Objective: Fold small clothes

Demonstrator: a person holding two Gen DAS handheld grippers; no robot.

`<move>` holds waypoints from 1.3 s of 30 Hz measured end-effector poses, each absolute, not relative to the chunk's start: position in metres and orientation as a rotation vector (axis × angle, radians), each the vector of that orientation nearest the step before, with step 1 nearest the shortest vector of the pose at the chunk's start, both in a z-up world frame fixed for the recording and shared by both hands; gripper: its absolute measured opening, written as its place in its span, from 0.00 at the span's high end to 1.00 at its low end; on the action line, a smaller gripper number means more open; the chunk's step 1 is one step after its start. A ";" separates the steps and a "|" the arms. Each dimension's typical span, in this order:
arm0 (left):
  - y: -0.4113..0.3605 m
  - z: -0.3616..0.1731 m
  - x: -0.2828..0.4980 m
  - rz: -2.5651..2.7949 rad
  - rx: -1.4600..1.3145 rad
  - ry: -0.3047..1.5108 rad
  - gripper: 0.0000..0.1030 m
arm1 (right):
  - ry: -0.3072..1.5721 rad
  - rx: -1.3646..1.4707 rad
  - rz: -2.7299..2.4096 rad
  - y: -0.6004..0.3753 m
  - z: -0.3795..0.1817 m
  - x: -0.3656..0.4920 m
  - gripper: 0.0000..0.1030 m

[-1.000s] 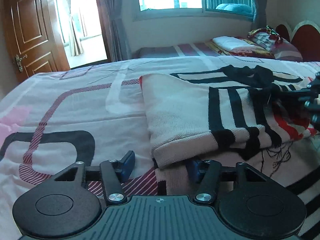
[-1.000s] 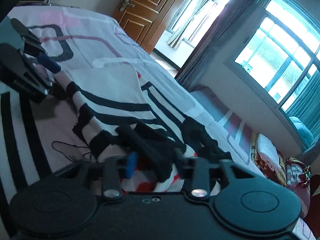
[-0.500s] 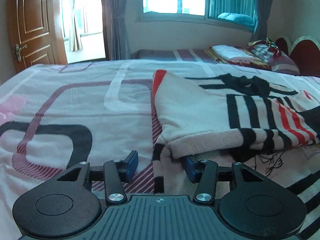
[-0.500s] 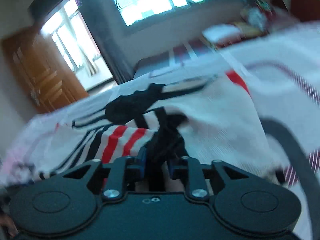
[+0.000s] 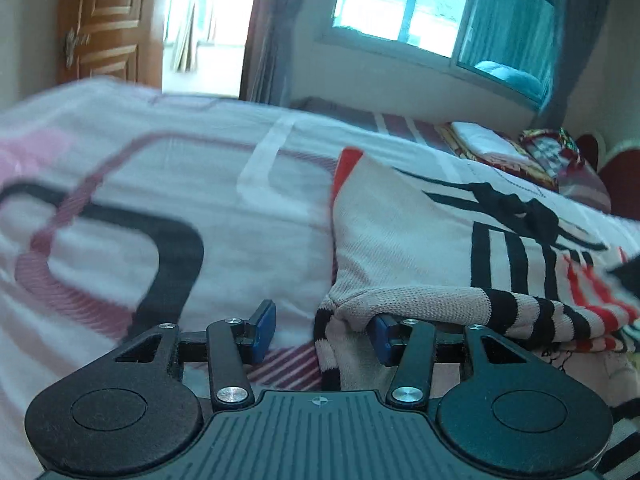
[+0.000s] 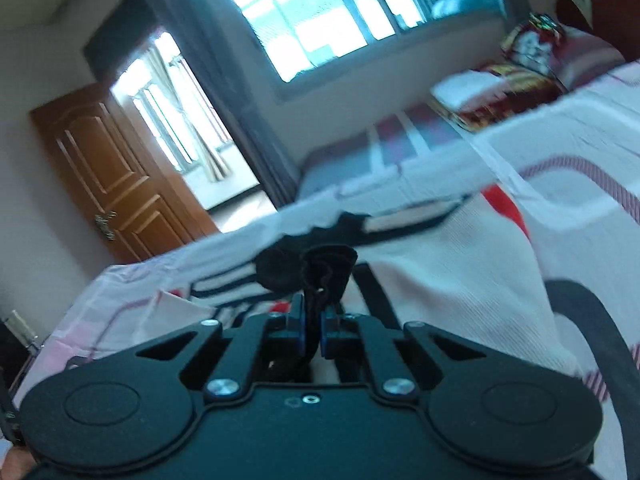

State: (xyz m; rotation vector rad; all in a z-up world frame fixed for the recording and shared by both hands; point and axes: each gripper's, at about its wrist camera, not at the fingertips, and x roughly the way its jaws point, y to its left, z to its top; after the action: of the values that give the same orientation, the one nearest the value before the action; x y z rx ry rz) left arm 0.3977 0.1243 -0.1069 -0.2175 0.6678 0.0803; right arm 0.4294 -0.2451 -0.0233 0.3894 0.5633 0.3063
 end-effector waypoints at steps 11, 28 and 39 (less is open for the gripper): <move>0.121 -0.079 0.358 -0.030 -0.049 0.549 0.50 | 0.621 0.350 0.172 -0.261 -0.041 0.417 0.66; 0.089 -0.066 0.475 -0.183 -0.049 0.607 0.50 | 0.604 0.118 0.245 -0.225 -0.024 0.453 0.74; 0.104 -0.098 0.561 -0.076 -0.009 0.711 0.45 | 0.656 0.177 0.100 -0.270 -0.051 0.491 0.74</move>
State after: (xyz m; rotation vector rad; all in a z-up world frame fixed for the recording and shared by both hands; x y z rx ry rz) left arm 0.5615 0.1038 -0.0981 -0.0094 0.7106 -0.0761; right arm 0.4913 -0.2697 -0.0509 0.1765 0.6560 0.1001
